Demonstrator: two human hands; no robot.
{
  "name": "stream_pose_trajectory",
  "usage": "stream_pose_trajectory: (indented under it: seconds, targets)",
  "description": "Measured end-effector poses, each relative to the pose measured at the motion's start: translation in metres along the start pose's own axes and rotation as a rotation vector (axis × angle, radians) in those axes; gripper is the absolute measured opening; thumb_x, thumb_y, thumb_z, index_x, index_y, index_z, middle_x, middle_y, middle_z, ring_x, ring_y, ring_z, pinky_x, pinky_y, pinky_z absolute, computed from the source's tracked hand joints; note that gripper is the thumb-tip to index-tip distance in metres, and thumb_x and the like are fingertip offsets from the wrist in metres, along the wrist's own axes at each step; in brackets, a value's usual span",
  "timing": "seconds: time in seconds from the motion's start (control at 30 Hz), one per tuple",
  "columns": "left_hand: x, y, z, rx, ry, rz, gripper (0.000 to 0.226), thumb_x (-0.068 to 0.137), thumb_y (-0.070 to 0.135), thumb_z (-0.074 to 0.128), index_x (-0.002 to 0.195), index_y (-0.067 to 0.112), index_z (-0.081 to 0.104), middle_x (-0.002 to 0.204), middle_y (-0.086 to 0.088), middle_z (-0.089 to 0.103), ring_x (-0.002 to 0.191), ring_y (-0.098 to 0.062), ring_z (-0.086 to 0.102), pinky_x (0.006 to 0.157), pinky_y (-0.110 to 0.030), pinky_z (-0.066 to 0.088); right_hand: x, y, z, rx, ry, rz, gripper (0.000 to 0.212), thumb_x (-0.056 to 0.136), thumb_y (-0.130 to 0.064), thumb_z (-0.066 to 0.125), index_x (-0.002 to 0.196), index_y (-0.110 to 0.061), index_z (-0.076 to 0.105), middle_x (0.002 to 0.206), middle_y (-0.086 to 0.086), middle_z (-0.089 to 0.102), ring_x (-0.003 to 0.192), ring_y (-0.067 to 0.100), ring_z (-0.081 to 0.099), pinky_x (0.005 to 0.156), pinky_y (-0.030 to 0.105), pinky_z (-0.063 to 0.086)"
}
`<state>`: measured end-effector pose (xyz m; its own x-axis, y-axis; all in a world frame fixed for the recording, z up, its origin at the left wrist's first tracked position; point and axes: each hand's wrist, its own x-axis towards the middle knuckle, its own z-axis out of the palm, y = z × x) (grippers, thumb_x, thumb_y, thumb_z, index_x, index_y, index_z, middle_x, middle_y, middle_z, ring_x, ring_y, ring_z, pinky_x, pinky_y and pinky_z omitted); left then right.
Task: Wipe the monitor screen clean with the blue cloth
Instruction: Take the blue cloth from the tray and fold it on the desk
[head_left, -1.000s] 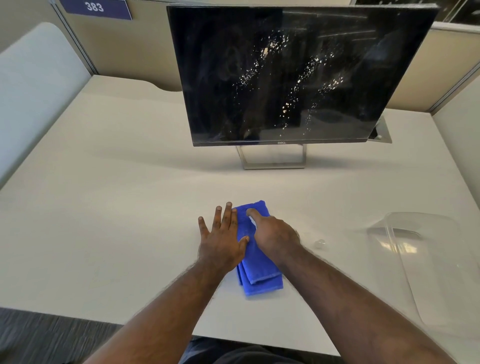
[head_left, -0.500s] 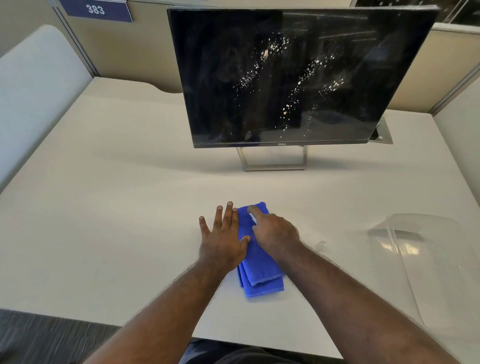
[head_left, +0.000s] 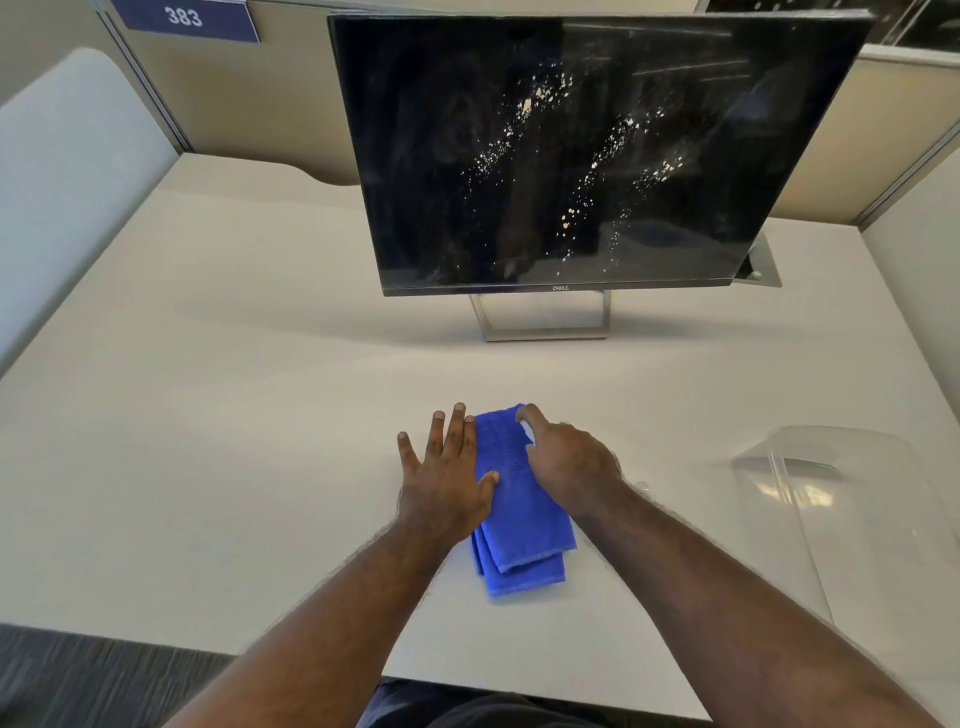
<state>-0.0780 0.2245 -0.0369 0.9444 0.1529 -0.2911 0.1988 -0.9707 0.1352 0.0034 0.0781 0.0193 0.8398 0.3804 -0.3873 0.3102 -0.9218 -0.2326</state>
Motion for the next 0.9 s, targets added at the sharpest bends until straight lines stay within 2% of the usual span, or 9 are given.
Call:
stream_pose_trajectory:
  seconds: [0.1,0.2,0.33,0.47,0.57,0.67,0.77,0.83,0.9]
  targets:
    - [0.0,0.0,0.0,-0.003,-0.009,0.002,0.077,0.098,0.058,0.021,0.156,0.015,-0.007,0.164,-0.001,-0.019,0.151,-0.024,-0.014,0.115,-0.063,-0.001,-0.001,-0.004,0.002,-0.018,-0.049,-0.014,0.04,0.097,-0.021,0.04,0.134,-0.034,0.031,0.09,0.005,0.062,0.078,0.025,0.057,0.063,0.034,0.047]
    - [0.0,0.001,0.0,-0.011,-0.014,-0.001,0.077,0.098,0.057,0.021,0.156,0.016,-0.007,0.164,0.0,-0.02,0.151,-0.023,-0.014,0.115,-0.063,-0.002,-0.002,-0.012,0.005,-0.021,-0.039,-0.008,0.041,0.094,-0.013,0.038,0.13,-0.032,0.033,0.079,0.002,0.057,0.071,0.022,0.056,0.056,0.031,0.042]
    - [-0.001,0.0,0.0,-0.009,0.005,-0.009,0.076,0.098,0.057,0.021,0.157,0.015,-0.004,0.164,-0.001,-0.018,0.151,-0.023,-0.013,0.115,-0.063,-0.001,-0.005,-0.019,0.011,-0.021,-0.057,-0.096,0.034,0.098,-0.025,0.042,0.131,-0.032,0.034,0.09,0.003,0.06,0.081,0.025,0.059,0.066,0.035,0.048]
    - [-0.002,-0.001,0.001,-0.006,0.013,-0.009,0.076,0.098,0.056,0.023,0.157,0.015,-0.004,0.165,-0.001,-0.017,0.151,-0.024,-0.012,0.114,-0.063,0.0,-0.006,-0.019,0.013,-0.039,-0.074,-0.047,0.033,0.097,-0.019,0.037,0.127,-0.032,0.035,0.09,0.002,0.057,0.081,0.025,0.056,0.064,0.035,0.044]
    - [-0.004,-0.001,0.001,0.003,0.011,-0.008,0.076,0.098,0.055,0.023,0.156,0.015,-0.005,0.165,-0.001,-0.017,0.152,-0.024,-0.011,0.115,-0.063,0.001,-0.008,-0.016,0.014,-0.024,-0.043,-0.076,0.03,0.097,-0.021,0.037,0.125,-0.031,0.036,0.084,0.002,0.059,0.078,0.025,0.059,0.063,0.035,0.047]
    - [-0.004,0.001,0.0,0.005,0.005,-0.003,0.076,0.099,0.055,0.023,0.156,0.015,-0.005,0.165,-0.001,-0.017,0.152,-0.024,-0.011,0.115,-0.063,0.001,-0.009,-0.012,0.014,-0.045,-0.089,-0.077,0.033,0.096,-0.021,0.039,0.126,-0.033,0.036,0.089,0.004,0.062,0.081,0.026,0.06,0.066,0.036,0.05]
    - [-0.004,0.002,-0.001,0.005,-0.007,-0.002,0.076,0.099,0.055,0.023,0.156,0.015,-0.006,0.164,-0.002,-0.018,0.151,-0.024,-0.012,0.115,-0.063,0.001,-0.01,-0.011,0.013,-0.025,-0.028,-0.063,0.033,0.097,-0.019,0.037,0.127,-0.034,0.035,0.08,0.002,0.057,0.076,0.026,0.058,0.062,0.035,0.047]
    - [-0.004,0.002,-0.001,0.004,-0.013,0.0,0.076,0.099,0.055,0.023,0.156,0.014,-0.006,0.164,-0.002,-0.019,0.151,-0.024,-0.013,0.115,-0.063,0.0,-0.011,-0.011,0.013,-0.019,0.025,-0.099,0.035,0.099,-0.022,0.039,0.131,-0.035,0.032,0.083,0.003,0.059,0.074,0.025,0.057,0.061,0.034,0.047]
    - [-0.003,0.002,-0.001,0.0,-0.014,0.001,0.076,0.099,0.055,0.022,0.156,0.014,-0.006,0.164,-0.002,-0.018,0.151,-0.024,-0.013,0.115,-0.062,0.0,-0.012,-0.011,0.013,-0.03,-0.002,-0.091,0.037,0.098,-0.022,0.041,0.132,-0.034,0.032,0.086,0.003,0.06,0.076,0.025,0.057,0.062,0.034,0.046]
